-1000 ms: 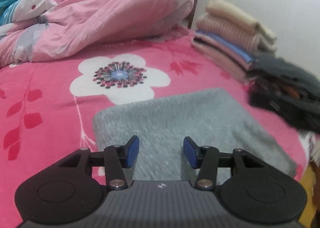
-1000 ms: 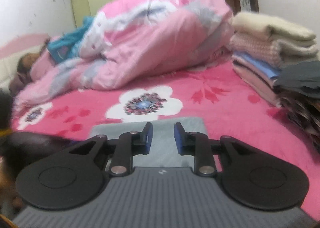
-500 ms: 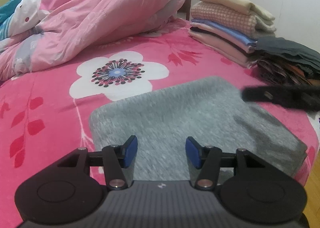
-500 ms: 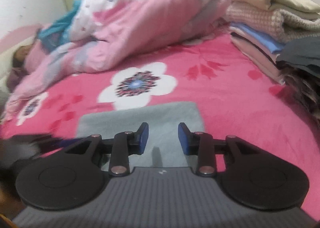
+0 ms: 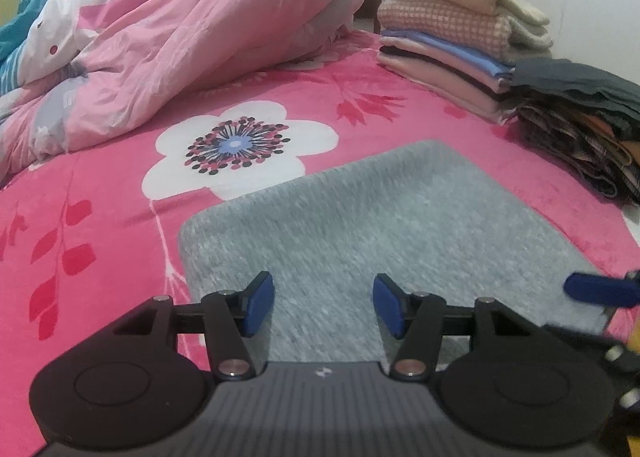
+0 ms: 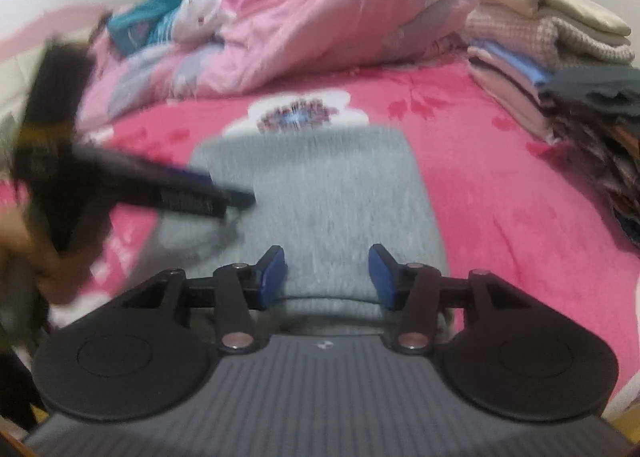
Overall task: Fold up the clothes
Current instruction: 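Press the grey bundle flat with the left tool while the right tool smooths it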
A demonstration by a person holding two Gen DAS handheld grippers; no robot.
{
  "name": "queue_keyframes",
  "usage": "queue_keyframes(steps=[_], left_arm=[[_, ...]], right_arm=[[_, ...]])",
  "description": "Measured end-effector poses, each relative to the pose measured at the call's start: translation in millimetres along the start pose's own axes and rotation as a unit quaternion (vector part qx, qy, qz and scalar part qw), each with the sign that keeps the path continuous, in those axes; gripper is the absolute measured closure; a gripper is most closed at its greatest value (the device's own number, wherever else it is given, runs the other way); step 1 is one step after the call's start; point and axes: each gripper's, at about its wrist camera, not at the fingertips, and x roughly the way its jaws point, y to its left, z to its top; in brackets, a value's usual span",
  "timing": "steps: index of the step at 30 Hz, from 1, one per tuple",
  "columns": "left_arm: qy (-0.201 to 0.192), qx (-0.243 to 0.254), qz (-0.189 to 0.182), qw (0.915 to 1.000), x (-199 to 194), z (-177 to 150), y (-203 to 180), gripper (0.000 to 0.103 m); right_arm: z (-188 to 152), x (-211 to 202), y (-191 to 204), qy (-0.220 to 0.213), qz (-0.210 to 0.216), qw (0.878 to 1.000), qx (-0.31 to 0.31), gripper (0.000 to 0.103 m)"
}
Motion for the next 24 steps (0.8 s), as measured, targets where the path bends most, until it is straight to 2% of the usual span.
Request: queue_keyframes(steps=[8, 24], left_arm=[[0.003, 0.005, 0.005, 1.0000, 0, 0, -1, 0.045], [0.006, 0.012, 0.018, 0.9997, 0, -1, -6, 0.044]], right_arm=[[-11, 5, 11, -0.026, -0.023, 0.999, -0.020, 0.047], [-21, 4, 15, -0.051, -0.035, 0.998, -0.030, 0.046]])
